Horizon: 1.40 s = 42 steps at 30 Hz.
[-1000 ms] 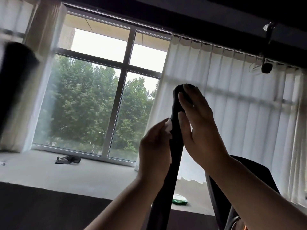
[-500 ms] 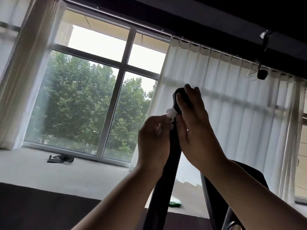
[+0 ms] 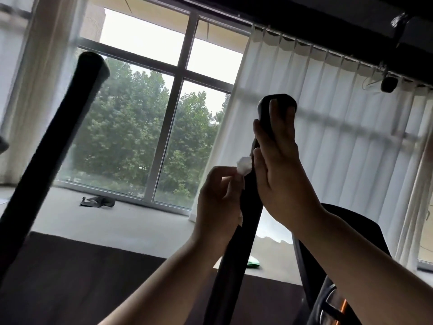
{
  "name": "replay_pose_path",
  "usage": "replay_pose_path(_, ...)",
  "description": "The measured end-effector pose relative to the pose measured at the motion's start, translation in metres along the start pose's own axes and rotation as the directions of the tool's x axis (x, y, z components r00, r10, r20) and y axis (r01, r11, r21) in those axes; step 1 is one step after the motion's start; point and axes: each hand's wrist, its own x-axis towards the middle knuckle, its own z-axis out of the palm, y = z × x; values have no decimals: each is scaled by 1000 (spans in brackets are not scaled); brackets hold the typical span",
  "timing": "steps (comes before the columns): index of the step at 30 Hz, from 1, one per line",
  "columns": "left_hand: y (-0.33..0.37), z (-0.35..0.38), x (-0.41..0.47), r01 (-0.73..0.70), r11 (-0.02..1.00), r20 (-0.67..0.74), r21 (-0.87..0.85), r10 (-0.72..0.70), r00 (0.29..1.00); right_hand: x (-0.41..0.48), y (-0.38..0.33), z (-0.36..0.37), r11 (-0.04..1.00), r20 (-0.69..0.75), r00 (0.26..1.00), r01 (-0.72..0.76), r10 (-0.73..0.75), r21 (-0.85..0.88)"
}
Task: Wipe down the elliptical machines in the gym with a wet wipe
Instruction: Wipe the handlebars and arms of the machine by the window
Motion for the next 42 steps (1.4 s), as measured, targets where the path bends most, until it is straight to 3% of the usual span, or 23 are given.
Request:
replay_pose_path(13,-22,-17,-28,4,1000,32,-8,-4,999,-22,-13,8,999,60,997,-41,41,4)
replay_pose_path(19,-13,-14,-9,-66,998,70,7,65,995,-26,-19,11,1000,37,999,-26,27,-15)
replay_pose_path(24,-38,-30,-48,23,1000,121,-3,-22,992,-32,-23,13,997,65,997,-42,46,-62)
replay_pose_path(27,-46,-36,-62,92,991,132,-93,-80,988,-34,-24,13,996,70,997,-37,42,-80)
replay_pose_path(36,-50,-39,-58,2,998,96,-62,4,995,-53,-35,16,994,117,993,-8,21,-110)
replay_pose_path(40,-75,-52,-79,144,986,126,-83,-133,983,-69,-43,22,991,142,990,15,5,-136)
replay_pose_path(42,-71,-53,-78,149,985,126,-89,-137,983,-72,-45,24,990,135,991,15,5,-144)
